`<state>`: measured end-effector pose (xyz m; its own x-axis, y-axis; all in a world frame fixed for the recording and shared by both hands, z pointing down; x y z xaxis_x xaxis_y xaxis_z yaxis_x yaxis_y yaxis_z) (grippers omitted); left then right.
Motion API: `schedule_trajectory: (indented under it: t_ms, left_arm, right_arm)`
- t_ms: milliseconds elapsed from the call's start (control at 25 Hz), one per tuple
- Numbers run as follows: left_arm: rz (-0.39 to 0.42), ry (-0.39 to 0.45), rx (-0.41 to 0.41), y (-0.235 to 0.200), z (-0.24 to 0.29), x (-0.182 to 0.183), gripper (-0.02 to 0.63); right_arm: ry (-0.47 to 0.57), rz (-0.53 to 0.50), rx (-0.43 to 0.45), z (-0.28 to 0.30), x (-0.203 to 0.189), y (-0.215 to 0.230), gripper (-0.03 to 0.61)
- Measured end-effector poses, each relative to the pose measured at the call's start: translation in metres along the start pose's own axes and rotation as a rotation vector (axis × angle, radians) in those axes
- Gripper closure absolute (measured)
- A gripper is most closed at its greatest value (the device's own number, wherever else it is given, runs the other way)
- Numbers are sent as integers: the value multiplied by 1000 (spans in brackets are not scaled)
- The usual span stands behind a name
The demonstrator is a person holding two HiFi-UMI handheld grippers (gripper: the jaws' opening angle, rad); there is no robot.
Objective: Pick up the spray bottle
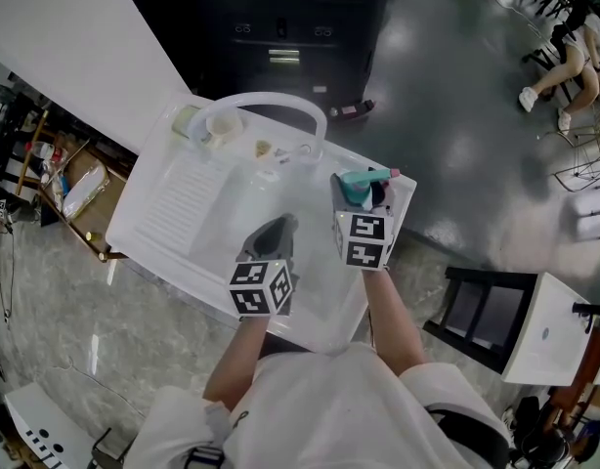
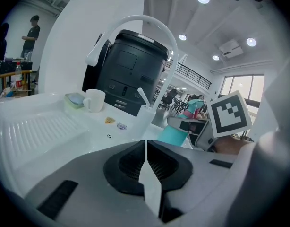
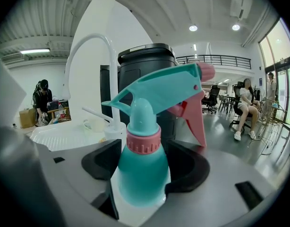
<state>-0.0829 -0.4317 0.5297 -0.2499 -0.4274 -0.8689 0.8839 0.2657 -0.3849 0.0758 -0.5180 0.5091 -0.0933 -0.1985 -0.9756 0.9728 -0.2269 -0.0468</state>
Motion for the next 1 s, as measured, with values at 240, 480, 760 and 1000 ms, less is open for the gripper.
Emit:
schedule_trajectory:
  t_ms: [240, 480, 760, 1000]
  left_arm:
    - [14, 21, -26, 15, -7, 5, 578]
    - [30, 66, -54, 37, -13, 17, 578]
    - [39, 102, -70, 62, -29, 16, 578]
    - [59, 138, -93, 84, -40, 19, 578]
  right_arm:
    - [21, 25, 36, -27, 15, -5, 275]
    - [78, 38, 44, -60, 36, 2, 275]
    - [104, 32, 54, -105, 46, 12, 275]
    - [117, 28, 43, -139, 47, 21, 275]
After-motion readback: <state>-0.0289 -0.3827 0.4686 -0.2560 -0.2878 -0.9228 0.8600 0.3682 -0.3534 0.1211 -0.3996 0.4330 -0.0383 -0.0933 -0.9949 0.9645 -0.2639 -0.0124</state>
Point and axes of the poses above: the fingertips, and each gripper's own axes: z forward along the fingers, y to its right, x out of its top, the point moved 4 cm from there along -z, backward along the fingers, and after that the axes turned 12 degrees about y, right-handed, at the moved point
